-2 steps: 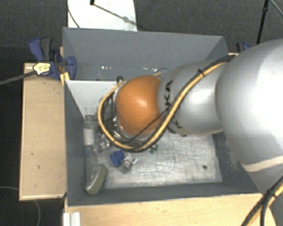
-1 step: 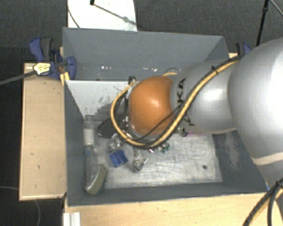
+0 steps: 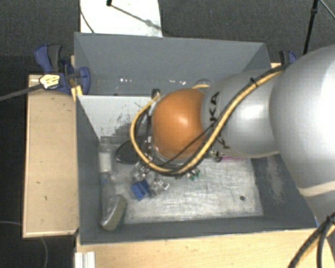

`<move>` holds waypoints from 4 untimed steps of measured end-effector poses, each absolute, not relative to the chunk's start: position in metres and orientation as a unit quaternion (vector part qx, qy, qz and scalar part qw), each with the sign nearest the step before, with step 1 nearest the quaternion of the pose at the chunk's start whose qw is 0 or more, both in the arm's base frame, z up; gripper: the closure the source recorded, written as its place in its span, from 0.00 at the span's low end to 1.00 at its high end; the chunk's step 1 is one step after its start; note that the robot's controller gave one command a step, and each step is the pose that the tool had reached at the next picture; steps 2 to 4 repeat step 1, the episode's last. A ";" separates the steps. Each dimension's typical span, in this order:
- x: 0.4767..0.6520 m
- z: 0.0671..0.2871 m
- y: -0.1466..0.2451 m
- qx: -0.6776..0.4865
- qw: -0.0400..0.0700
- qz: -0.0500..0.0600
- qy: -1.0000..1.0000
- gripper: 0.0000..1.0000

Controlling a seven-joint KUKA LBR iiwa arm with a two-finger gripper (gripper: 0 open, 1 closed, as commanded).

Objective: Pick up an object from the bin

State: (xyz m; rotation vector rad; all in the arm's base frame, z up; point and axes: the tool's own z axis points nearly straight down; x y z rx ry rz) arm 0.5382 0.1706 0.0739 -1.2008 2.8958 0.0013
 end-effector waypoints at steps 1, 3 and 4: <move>0.540 0.136 0.171 -0.380 0.005 0.000 0.925 1.00; 0.540 0.136 0.171 -0.380 0.005 0.000 0.925 1.00; 0.540 0.136 0.171 -0.380 0.005 0.000 0.925 1.00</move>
Offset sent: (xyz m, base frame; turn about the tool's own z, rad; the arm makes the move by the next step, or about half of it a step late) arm 0.0000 -0.0001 0.0581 0.0000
